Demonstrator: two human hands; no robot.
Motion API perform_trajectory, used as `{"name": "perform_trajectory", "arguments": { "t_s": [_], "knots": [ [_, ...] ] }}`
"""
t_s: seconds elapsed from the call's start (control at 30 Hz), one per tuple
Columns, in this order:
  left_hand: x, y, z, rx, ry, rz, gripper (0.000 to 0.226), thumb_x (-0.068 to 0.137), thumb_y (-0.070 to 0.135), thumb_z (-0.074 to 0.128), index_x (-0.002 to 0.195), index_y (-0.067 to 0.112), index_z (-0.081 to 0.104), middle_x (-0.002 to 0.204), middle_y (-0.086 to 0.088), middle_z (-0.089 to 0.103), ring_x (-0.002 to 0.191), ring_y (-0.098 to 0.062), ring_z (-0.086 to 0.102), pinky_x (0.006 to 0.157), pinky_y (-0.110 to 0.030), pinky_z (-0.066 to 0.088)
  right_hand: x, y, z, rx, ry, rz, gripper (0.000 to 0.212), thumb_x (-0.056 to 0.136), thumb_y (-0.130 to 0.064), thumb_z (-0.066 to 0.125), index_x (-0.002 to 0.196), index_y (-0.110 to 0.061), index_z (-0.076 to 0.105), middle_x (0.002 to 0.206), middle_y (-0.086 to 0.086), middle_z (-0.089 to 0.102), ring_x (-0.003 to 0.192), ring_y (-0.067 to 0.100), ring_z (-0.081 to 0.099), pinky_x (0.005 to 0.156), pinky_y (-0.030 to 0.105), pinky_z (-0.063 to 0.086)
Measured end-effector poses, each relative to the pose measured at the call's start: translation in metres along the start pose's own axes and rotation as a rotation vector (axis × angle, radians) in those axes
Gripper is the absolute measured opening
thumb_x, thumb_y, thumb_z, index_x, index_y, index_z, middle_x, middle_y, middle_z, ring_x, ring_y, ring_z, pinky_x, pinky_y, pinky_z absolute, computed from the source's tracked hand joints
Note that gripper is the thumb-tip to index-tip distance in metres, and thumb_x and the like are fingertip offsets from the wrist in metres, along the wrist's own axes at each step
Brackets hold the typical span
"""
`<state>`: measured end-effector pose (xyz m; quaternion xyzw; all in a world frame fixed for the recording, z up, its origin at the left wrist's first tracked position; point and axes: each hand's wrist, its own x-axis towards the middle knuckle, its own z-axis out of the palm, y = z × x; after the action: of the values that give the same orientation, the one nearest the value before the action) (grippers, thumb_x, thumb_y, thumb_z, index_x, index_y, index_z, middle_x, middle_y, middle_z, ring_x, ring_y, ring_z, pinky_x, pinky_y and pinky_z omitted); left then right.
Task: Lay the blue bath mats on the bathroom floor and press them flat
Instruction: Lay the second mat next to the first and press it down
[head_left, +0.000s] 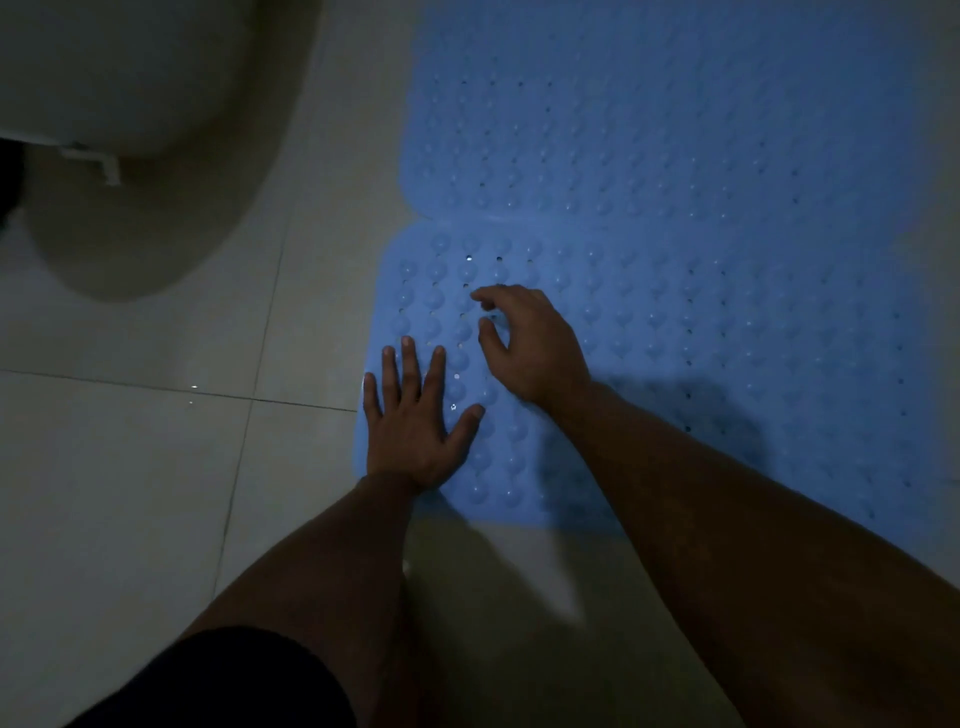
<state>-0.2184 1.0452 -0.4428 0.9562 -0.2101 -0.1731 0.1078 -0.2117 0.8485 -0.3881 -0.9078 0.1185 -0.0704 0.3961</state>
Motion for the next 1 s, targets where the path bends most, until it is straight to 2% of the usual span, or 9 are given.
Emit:
{"name": "perform_trajectory", "arguments": {
  "t_s": [0.1, 0.2, 0.27, 0.43, 0.53, 0.7, 1.0],
  "knots": [
    [0.002, -0.002, -0.015, -0.105, -0.08, -0.01, 0.081, 0.095, 0.078, 0.02, 0.164, 0.037, 0.007, 0.173, 0.001, -0.012, 0.157, -0.019, -0.022, 0.128, -0.054, -0.006, -0.002, -0.009, -0.008, 0.0, 0.007, 0.013, 0.032, 0.094, -0.024, 0.056, 0.125, -0.022, 0.064, 0.113, -0.002, 0.069, 0.108, 0.024, 0.06, 0.09, 0.047, 0.053],
    [-0.002, -0.003, -0.027, -0.098, 0.014, -0.048, 0.082, 0.094, 0.078, 0.02, 0.162, 0.033, 0.025, 0.174, -0.001, 0.007, 0.16, -0.025, -0.006, 0.128, -0.054, 0.004, -0.005, -0.017, -0.015, 0.013, 0.022, -0.006, 0.032, 0.094, -0.025, 0.055, 0.124, -0.022, 0.064, 0.113, -0.001, 0.068, 0.108, 0.024, 0.059, 0.09, 0.047, 0.052],
    [-0.013, -0.001, -0.024, -0.064, 0.06, -0.051, 0.082, 0.095, 0.075, 0.021, 0.162, 0.03, 0.024, 0.174, -0.002, 0.007, 0.16, -0.026, -0.007, 0.129, -0.053, 0.005, -0.007, -0.019, -0.018, 0.019, 0.018, -0.004, 0.032, 0.094, -0.025, 0.055, 0.124, -0.021, 0.064, 0.113, -0.001, 0.068, 0.109, 0.024, 0.059, 0.09, 0.047, 0.052],
    [-0.04, 0.009, 0.0, -0.026, 0.024, -0.006, 0.077, 0.099, 0.069, 0.026, 0.164, 0.03, 0.013, 0.174, -0.003, -0.005, 0.159, -0.025, -0.017, 0.128, -0.056, -0.002, -0.018, -0.014, -0.022, 0.004, 0.028, -0.006, 0.031, 0.094, -0.025, 0.055, 0.123, -0.02, 0.065, 0.113, 0.0, 0.068, 0.11, 0.025, 0.059, 0.091, 0.047, 0.052],
    [-0.04, 0.012, 0.011, 0.041, 0.07, -0.036, 0.078, 0.1, 0.071, 0.028, 0.165, 0.032, 0.007, 0.174, -0.002, -0.009, 0.158, -0.025, -0.02, 0.127, -0.059, -0.001, -0.02, -0.008, -0.022, 0.002, 0.035, 0.016, 0.029, 0.093, -0.024, 0.056, 0.121, -0.02, 0.066, 0.112, 0.0, 0.068, 0.109, 0.026, 0.059, 0.091, 0.046, 0.052],
    [-0.034, 0.015, 0.021, 0.118, 0.156, -0.053, 0.08, 0.098, 0.07, 0.032, 0.164, 0.03, 0.014, 0.174, -0.004, 0.0, 0.16, -0.029, -0.01, 0.126, -0.061, 0.007, -0.01, 0.005, -0.018, -0.01, 0.021, 0.044, 0.028, 0.094, -0.024, 0.055, 0.12, -0.02, 0.066, 0.111, -0.001, 0.068, 0.108, 0.023, 0.059, 0.09, 0.046, 0.052],
    [-0.033, 0.014, 0.024, 0.135, 0.152, -0.057, 0.082, 0.097, 0.07, 0.037, 0.164, 0.028, 0.016, 0.174, -0.005, 0.0, 0.16, -0.031, -0.008, 0.126, -0.061, 0.006, -0.008, 0.018, 0.0, -0.02, -0.017, 0.052, 0.027, 0.094, -0.025, 0.055, 0.118, -0.02, 0.067, 0.107, -0.002, 0.068, 0.105, 0.021, 0.06, 0.088, 0.044, 0.054]
  ]
}}
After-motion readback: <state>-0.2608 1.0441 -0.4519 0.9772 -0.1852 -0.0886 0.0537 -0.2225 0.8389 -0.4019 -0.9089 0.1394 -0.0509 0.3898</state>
